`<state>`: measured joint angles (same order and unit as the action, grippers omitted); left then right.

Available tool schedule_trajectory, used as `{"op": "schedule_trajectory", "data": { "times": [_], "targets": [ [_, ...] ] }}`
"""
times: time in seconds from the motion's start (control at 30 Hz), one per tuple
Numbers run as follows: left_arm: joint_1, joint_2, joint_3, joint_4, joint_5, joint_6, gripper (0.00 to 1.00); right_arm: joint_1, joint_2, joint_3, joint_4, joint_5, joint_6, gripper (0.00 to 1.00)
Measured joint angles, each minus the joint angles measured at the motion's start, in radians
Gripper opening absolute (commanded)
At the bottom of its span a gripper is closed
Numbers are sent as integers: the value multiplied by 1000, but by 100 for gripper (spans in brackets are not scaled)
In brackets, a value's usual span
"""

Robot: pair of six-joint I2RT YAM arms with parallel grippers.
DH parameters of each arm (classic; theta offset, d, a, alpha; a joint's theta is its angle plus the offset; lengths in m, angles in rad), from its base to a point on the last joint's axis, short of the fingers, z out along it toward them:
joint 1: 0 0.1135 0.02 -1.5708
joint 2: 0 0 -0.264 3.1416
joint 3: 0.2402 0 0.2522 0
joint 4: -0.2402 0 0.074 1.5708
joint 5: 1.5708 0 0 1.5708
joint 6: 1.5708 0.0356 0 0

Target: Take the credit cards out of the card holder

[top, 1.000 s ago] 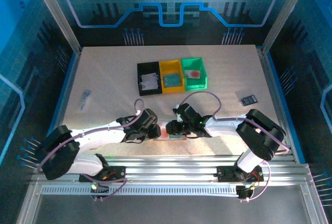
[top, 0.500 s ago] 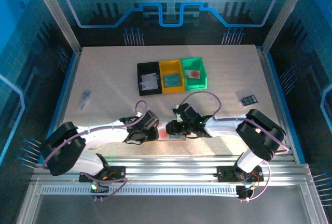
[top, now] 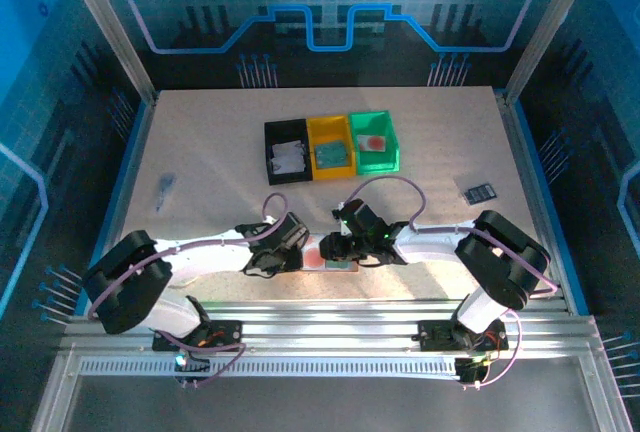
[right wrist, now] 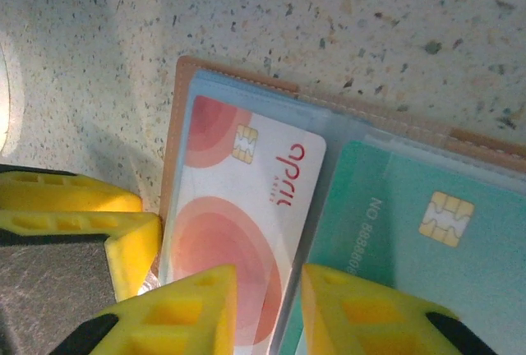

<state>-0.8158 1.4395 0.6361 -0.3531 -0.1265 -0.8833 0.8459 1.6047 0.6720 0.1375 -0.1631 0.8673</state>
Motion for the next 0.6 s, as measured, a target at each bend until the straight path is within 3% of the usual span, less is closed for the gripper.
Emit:
{"op": "schedule_trajectory", "data": {
  "times": [0.1, 0.6],
  "targets": [
    [0, 11, 12, -14, 0, 3, 24, 13, -3, 15, -31, 6, 0, 27],
    [0, 27, 19, -21, 5, 2, 24, 42, -13, 54, -86, 33, 5, 27]
  ]
}}
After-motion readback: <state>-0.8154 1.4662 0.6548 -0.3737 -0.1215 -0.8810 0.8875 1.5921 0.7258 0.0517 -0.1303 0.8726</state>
